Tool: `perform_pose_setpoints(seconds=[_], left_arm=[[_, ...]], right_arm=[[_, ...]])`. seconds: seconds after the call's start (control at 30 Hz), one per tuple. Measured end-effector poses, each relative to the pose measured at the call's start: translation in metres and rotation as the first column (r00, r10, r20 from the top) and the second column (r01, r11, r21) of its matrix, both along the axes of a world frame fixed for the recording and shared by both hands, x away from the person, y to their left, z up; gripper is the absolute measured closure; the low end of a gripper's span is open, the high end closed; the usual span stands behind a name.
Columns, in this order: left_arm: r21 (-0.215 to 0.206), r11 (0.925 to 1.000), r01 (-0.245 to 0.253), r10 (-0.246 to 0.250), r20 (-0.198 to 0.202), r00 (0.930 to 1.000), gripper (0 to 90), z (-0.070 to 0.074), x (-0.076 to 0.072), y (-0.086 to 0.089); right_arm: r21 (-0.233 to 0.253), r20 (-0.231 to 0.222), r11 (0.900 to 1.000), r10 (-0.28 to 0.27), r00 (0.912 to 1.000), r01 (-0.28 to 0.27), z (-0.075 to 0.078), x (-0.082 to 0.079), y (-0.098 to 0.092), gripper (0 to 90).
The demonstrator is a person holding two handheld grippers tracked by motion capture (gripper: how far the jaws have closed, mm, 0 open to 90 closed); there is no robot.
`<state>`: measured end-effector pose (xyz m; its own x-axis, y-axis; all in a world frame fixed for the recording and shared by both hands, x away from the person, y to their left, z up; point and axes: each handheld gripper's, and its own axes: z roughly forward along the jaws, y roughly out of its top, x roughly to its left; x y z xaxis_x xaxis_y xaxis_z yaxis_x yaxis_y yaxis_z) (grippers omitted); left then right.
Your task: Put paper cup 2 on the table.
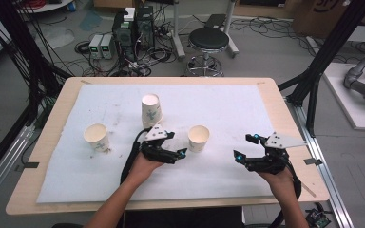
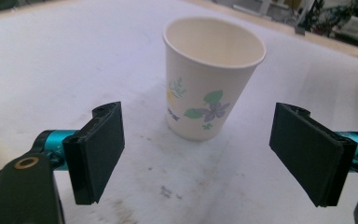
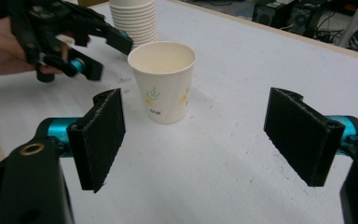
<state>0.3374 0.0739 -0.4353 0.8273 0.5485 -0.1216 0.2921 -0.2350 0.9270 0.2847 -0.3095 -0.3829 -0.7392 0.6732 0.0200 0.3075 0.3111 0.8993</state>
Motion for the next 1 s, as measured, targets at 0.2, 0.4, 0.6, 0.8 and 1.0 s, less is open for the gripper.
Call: perform_pose_setpoints(seconds=[0.2,0.4,0.6,0.8,1.0], left_arm=[[-0.073,0.9974,0.002,0.003,0.069,0.9976,17.8,0.013,-0.017,0.039],[-0.139,0.9897,-0.034,0.051,0.121,0.9913,16.7,0.015,-0.031,0.077],[-0.178,0.9797,-0.092,0.118,0.14,0.983,17.1,0.014,-0.042,0.102],[-0.189,0.9738,-0.127,0.159,0.164,0.9735,17.2,0.013,-0.055,0.116],[-0.184,0.9717,-0.148,0.181,0.177,0.9674,17.2,0.012,-0.058,0.119]], right_arm=[[0.003,0.025,1.0,-0.028,0.9993,0.028,-0.002,-0.003,-0.001,20.9],[0.003,0.028,0.999,-0.048,0.9984,0.048,-0.003,-0.006,-0.004,20.9],[0.006,0.048,0.998,-0.062,0.997,0.061,-0.002,-0.008,-0.004,20.9],[-0.017,0.058,0.998,-0.066,0.9962,0.067,-0.003,-0.012,0.001,20.9],[-0.024,0.068,0.997,-0.073,0.995,0.075,-0.005,-0.018,0.003,20.9]])
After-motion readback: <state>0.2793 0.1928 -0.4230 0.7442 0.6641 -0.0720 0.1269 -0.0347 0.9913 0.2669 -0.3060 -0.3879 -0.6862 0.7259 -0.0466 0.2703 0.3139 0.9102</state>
